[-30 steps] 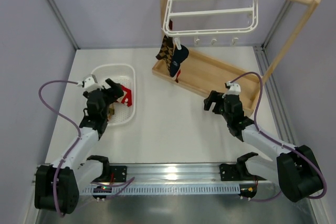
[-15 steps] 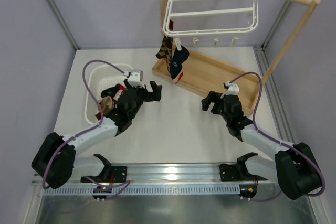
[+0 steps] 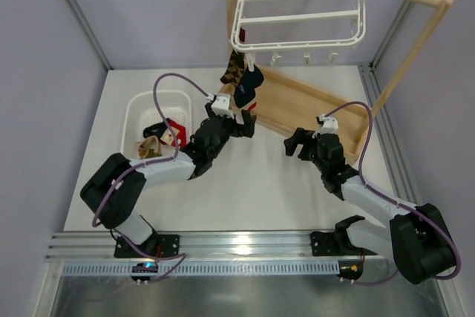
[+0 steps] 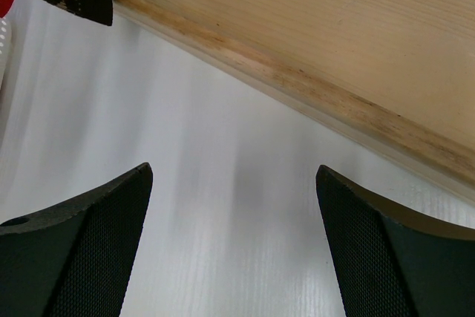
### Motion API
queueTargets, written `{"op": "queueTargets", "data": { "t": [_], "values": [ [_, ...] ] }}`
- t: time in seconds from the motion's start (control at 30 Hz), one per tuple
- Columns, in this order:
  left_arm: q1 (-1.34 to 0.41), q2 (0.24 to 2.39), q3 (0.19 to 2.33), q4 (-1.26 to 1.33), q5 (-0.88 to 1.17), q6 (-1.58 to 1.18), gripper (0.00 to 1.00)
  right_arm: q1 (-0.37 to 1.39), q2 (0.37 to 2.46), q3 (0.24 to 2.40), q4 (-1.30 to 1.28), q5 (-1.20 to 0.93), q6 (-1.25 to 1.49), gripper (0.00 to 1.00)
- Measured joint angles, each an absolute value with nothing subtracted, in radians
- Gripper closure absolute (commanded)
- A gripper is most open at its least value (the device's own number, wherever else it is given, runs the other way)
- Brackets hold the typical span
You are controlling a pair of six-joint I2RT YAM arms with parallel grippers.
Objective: Remove the socks clipped to the hanger
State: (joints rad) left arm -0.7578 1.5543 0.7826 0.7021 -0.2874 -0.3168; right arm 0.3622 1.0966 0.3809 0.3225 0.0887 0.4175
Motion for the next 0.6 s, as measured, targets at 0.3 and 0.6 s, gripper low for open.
{"op": "queueTargets", "data": {
  "t": [0.3, 0.6],
  "values": [
    [-0.759, 1.673, 0.825, 0.805, -0.318, -0.325, 0.12, 0.358, 1.105, 0.381, 0.33, 0.075, 0.413, 0.09],
    [-0.759, 1.743, 0.874, 0.899, -0.313, -0.315, 0.88, 0.358, 1.15, 0.382, 0.338, 0.072, 0.398, 0.09]
  ]
}}
